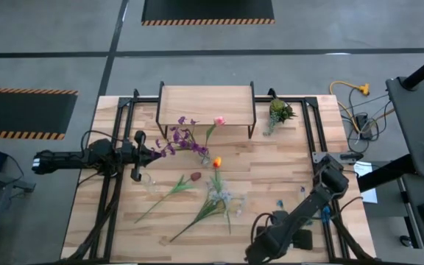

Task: Pick and place flowers into a vace then onto a shelf
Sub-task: Put the blue flowers into the right transparent vase

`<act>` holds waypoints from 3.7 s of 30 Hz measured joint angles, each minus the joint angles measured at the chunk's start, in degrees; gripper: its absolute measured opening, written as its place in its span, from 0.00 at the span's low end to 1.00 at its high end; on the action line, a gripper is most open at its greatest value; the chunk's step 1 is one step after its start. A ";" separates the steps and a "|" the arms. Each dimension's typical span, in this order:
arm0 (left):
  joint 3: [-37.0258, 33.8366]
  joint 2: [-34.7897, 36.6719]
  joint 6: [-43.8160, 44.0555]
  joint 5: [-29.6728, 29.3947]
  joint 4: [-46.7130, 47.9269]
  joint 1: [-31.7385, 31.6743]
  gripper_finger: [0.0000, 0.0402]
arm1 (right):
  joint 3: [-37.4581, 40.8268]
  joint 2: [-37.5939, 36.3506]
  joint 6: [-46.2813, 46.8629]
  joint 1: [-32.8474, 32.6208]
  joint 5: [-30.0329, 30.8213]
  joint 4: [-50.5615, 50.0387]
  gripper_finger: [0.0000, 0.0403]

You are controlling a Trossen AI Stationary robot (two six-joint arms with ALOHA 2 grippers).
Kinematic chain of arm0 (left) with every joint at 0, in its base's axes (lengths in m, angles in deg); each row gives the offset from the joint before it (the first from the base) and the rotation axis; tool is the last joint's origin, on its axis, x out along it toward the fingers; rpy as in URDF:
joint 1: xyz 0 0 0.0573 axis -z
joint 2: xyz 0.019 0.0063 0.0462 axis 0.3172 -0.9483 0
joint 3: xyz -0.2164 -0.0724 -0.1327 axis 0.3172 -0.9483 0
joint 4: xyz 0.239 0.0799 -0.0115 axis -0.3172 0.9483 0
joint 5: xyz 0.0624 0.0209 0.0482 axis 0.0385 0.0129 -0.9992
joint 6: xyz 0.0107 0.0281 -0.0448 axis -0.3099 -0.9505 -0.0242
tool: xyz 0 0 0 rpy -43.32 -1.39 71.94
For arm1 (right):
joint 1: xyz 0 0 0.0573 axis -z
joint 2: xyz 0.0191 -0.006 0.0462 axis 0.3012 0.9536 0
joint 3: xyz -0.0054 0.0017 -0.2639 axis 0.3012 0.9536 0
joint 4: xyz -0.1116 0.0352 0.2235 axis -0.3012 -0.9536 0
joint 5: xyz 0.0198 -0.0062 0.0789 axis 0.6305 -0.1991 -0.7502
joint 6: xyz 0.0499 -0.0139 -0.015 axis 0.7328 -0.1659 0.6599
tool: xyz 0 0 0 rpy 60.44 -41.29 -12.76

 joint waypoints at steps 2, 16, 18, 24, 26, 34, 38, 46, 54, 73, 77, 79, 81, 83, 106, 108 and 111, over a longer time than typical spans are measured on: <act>-0.02 0.00 0.00 -0.02 0.44 -0.02 0.00 | 1.16 0.00 0.00 -0.43 0.05 0.94 0.56; -0.02 0.00 0.00 -0.01 0.73 -0.02 0.00 | 12.74 -0.02 0.07 -1.22 3.26 9.52 0.59; -0.01 0.00 0.00 -0.01 0.73 -0.02 0.00 | 14.24 -0.02 0.02 -1.24 3.16 11.59 0.59; -0.02 -0.01 0.00 -0.02 0.79 0.00 0.00 | 16.89 -0.66 -0.82 -1.20 2.75 15.17 0.57; -0.01 -0.02 0.00 -0.01 0.87 -0.01 0.00 | 17.27 -0.63 -1.19 -1.20 2.83 15.76 0.55; -0.01 -0.02 0.00 0.00 0.87 -0.02 0.00 | 17.25 -0.41 -2.48 -1.19 3.18 16.78 0.35; -0.02 -0.02 0.00 -0.02 0.89 0.00 0.00 | 17.27 -0.37 -3.07 -1.18 3.38 17.28 0.23; -0.07 -0.02 0.00 -0.01 0.88 -0.02 0.00 | 17.38 -0.31 -4.11 -1.20 3.03 17.17 0.03; -0.11 -0.02 0.00 0.00 0.89 0.00 0.00 | 17.71 -2.07 -4.33 -1.49 7.31 14.85 0.02; -0.39 -0.02 0.02 -0.02 0.91 -0.02 0.00 | 19.76 -15.49 -15.84 -1.30 55.52 13.75 0.02; -0.39 -0.02 0.02 0.00 0.91 -0.02 0.00 | 20.83 -17.68 -21.89 -1.29 64.77 14.20 0.02; -0.39 -0.02 0.01 0.00 0.89 -0.02 0.00 | 21.19 -18.27 -26.71 -1.29 68.74 14.67 0.02; -0.39 -0.02 0.02 0.00 0.91 0.00 0.00 | 21.44 -18.55 -32.20 -1.29 70.90 16.34 0.02; -0.39 -0.02 0.01 0.00 0.91 -0.02 0.00 | 21.81 -18.86 -35.88 -1.29 72.66 16.99 0.02; -0.39 0.00 0.02 -0.02 0.78 0.00 0.00 | 23.93 -26.73 -89.23 -0.43 63.97 50.12 0.02; -0.39 0.00 0.02 -0.01 0.78 -0.02 0.00 | 25.27 -27.71 -99.12 0.22 64.19 57.73 0.02; -0.38 0.00 0.02 -0.02 0.78 -0.01 0.00 | 28.94 -29.38 -113.87 1.43 64.31 70.17 0.02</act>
